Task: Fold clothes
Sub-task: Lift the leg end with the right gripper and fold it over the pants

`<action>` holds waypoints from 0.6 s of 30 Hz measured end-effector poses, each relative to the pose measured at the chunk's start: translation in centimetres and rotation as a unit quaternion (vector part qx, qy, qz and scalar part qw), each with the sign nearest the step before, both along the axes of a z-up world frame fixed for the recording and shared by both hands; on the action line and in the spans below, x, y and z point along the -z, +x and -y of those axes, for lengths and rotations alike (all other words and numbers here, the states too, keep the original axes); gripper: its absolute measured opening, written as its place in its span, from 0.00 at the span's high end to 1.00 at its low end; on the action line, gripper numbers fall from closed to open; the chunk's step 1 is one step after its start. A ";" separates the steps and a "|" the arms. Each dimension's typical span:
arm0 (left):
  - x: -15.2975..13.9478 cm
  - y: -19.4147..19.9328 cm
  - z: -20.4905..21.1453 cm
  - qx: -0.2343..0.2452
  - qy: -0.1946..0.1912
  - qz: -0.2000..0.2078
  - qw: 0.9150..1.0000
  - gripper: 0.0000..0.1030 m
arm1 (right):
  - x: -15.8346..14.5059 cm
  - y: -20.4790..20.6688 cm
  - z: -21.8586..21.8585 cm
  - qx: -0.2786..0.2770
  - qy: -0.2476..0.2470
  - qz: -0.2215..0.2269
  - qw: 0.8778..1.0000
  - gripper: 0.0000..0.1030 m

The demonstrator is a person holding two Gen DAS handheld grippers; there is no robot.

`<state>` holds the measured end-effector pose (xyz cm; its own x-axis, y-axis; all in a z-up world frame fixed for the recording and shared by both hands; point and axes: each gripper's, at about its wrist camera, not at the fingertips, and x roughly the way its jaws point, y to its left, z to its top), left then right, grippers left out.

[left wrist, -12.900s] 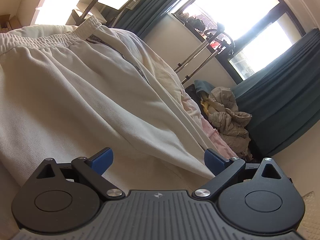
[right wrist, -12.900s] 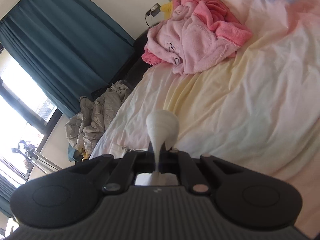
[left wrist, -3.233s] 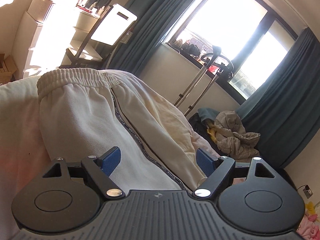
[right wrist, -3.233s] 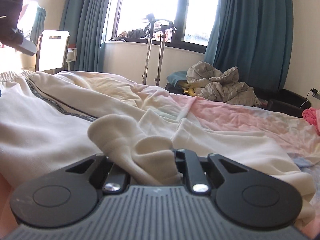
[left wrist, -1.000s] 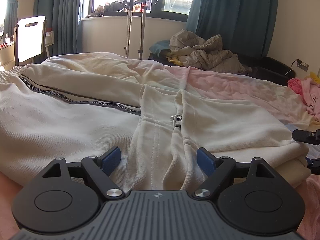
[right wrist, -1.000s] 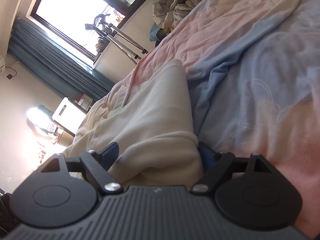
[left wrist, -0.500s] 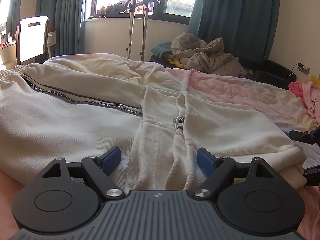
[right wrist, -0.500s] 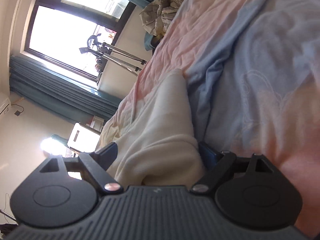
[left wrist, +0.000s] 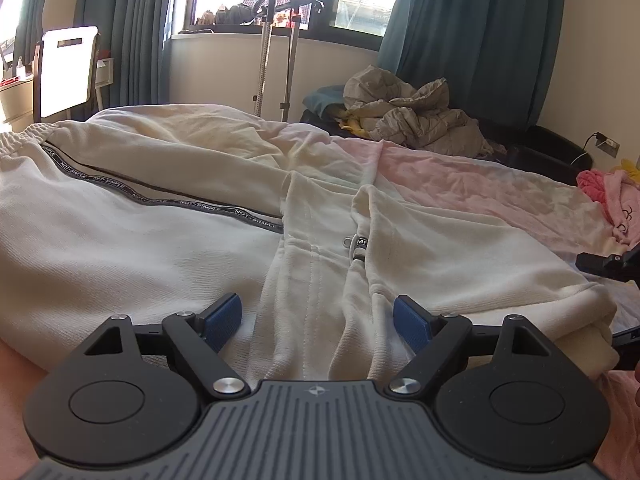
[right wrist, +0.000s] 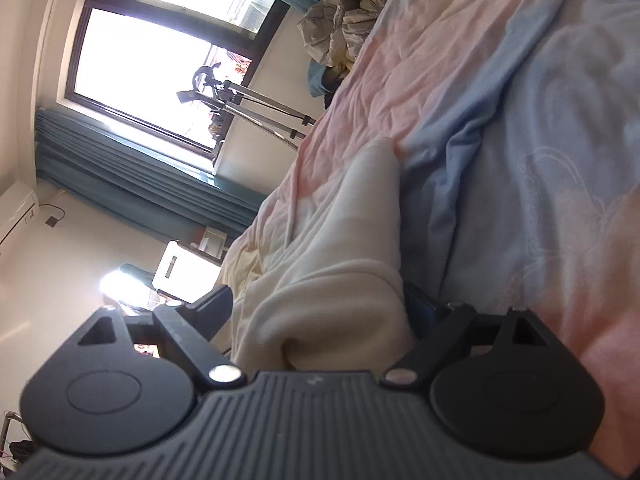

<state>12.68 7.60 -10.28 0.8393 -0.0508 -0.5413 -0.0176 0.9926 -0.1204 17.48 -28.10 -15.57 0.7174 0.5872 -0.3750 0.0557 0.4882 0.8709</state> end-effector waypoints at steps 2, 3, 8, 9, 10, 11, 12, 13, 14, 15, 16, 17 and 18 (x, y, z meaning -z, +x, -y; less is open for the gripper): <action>0.0 -0.1 0.0 -0.001 -0.002 0.001 1.000 0.17 | 0.3 0.2 -0.5 -0.005 -0.010 -0.006 1.000 0.13; 0.0 -0.1 0.0 -0.001 -0.003 0.001 1.000 0.17 | -0.2 0.1 -0.5 -0.004 -0.006 0.001 1.000 0.13; 0.0 -0.2 -0.2 -0.003 -0.009 0.001 1.000 0.17 | -2.6 -0.5 -0.3 -0.002 0.056 0.064 0.996 0.14; 0.0 -0.2 -0.2 -0.004 -0.010 0.002 1.000 0.17 | -2.5 -0.4 -0.6 -0.005 0.047 0.054 0.997 0.14; 0.0 -0.2 -0.3 -0.004 -0.011 0.002 1.000 0.17 | -2.2 -0.2 -0.9 -0.008 0.032 0.037 0.999 0.14; 0.0 -0.3 -0.2 -0.004 -0.009 0.003 1.000 0.17 | -1.9 -0.1 -1.3 -0.012 0.016 0.020 1.000 0.16; 0.0 -0.4 -0.2 -0.004 -0.008 0.005 1.000 0.17 | -1.2 0.0 -1.5 -0.012 0.002 0.001 1.000 0.20; -0.1 -0.4 -0.2 -0.005 -0.008 0.006 1.000 0.17 | -0.5 0.1 -1.6 -0.007 -0.007 -0.018 1.000 0.31; -0.2 -0.5 -0.3 -0.005 -0.009 0.007 1.000 0.17 | -0.1 0.0 -1.6 0.001 -0.013 -0.028 1.000 0.40; -0.3 -0.7 -0.4 -0.006 -0.011 0.009 1.000 0.17 | 0.1 -0.1 -1.6 0.009 -0.019 -0.036 0.999 0.42; -0.4 -0.9 -0.5 -0.008 -0.013 0.011 1.000 0.17 | 0.0 -0.2 -1.6 0.014 -0.027 -0.036 0.999 0.46; -0.6 -1.1 -0.6 -0.011 -0.014 0.014 1.000 0.17 | -0.7 -0.4 -2.0 0.018 -0.045 -0.030 0.998 0.50; -0.7 -1.2 -0.6 -0.014 -0.014 0.017 1.000 0.17 | -1.5 -0.5 -2.4 0.021 -0.066 -0.021 0.997 0.53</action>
<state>11.44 8.25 -9.55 0.8588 -0.0421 -0.5105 -0.0406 0.9879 -0.1498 16.96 -25.71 -14.04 0.7223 0.4994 -0.4784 0.1149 0.5955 0.7951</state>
